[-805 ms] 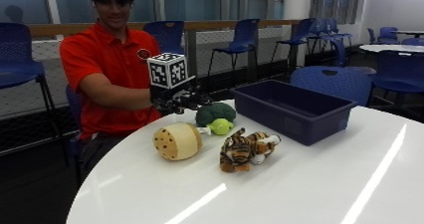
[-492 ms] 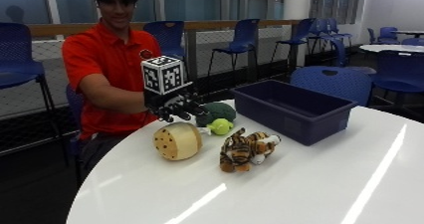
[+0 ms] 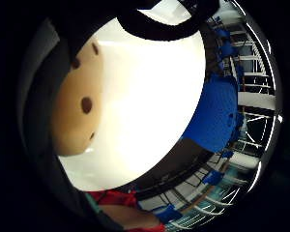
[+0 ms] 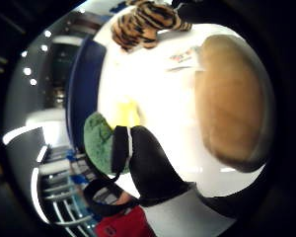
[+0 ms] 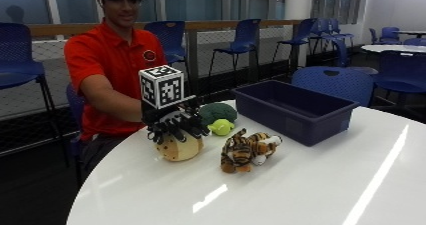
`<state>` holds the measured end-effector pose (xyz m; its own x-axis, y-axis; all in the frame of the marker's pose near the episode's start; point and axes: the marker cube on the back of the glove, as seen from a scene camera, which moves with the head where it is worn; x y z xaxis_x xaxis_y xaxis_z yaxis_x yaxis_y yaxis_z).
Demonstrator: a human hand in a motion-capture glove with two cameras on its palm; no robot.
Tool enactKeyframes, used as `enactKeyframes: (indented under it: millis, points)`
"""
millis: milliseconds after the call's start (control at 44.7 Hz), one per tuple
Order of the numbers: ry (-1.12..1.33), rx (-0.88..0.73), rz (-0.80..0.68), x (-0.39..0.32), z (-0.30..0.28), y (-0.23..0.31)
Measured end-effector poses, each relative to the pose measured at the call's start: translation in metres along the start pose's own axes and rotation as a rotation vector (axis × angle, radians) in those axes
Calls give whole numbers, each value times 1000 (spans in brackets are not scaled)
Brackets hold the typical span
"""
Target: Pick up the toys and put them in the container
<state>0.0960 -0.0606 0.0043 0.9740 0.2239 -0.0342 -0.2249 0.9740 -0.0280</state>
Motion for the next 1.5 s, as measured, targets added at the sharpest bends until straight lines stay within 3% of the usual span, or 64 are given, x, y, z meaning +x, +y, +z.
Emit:
enactKeyframes:
  millis: [336,515,1096,1499]
  points:
    - [-22,-125,24,10,31,-14]
    - [85,-171,13,8,33,-14]
    - [64,-6,43,2,26,-20]
    - [-50,-4,-133,-63,-5,9]
